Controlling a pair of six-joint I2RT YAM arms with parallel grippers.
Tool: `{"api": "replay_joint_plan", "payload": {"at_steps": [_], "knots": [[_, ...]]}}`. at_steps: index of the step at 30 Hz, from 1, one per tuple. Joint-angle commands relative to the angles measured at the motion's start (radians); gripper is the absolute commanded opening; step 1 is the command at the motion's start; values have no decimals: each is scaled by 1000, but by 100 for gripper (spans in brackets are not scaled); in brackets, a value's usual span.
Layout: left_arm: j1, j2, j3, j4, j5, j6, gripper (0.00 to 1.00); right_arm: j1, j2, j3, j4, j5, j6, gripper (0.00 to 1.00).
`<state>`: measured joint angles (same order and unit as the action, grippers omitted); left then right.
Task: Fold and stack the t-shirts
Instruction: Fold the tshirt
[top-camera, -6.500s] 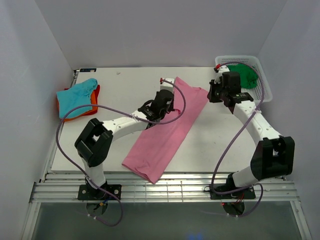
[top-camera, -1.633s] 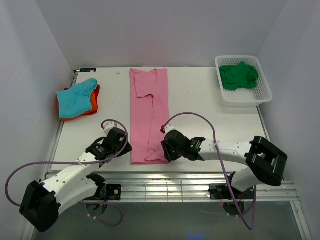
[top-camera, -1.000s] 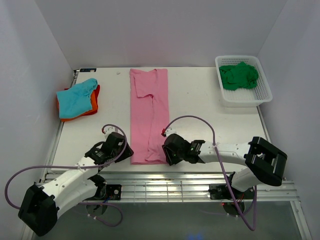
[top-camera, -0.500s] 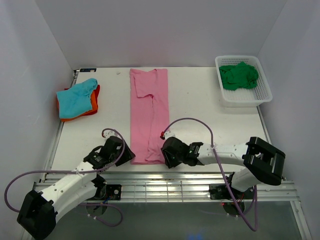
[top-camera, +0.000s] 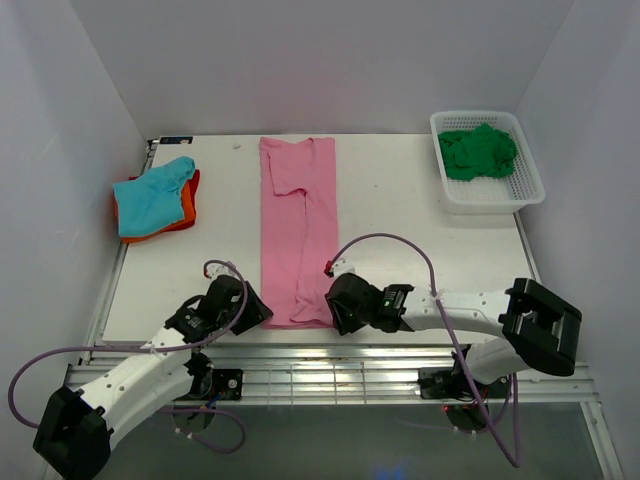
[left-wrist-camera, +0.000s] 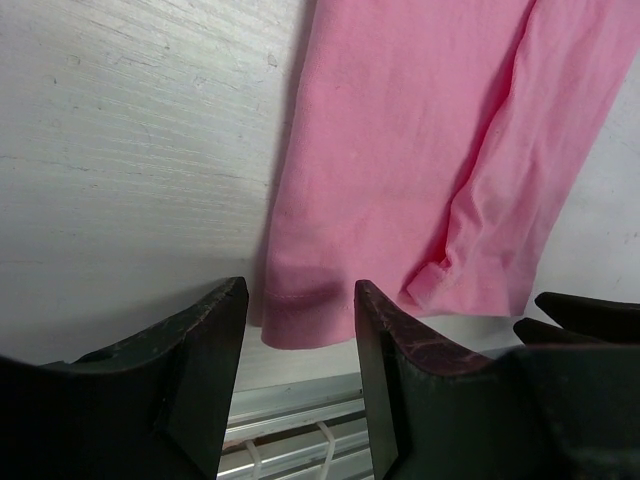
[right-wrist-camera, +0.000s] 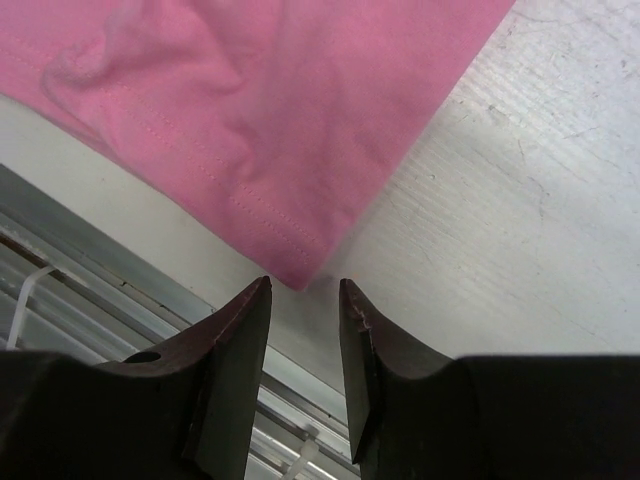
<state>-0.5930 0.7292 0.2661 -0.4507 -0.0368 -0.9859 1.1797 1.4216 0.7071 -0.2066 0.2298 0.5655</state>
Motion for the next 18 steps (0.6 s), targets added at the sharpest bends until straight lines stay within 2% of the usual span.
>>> {"api": "replay_joint_plan", "payload": {"at_steps": [1,18], "knots": [[-7,-7,-19,-13,18,-10,57,8,-53,25,-16,34,1,40],[-7,1,-4,-22,12,-16,57,9,62,74,36,23,-32,41]]}}
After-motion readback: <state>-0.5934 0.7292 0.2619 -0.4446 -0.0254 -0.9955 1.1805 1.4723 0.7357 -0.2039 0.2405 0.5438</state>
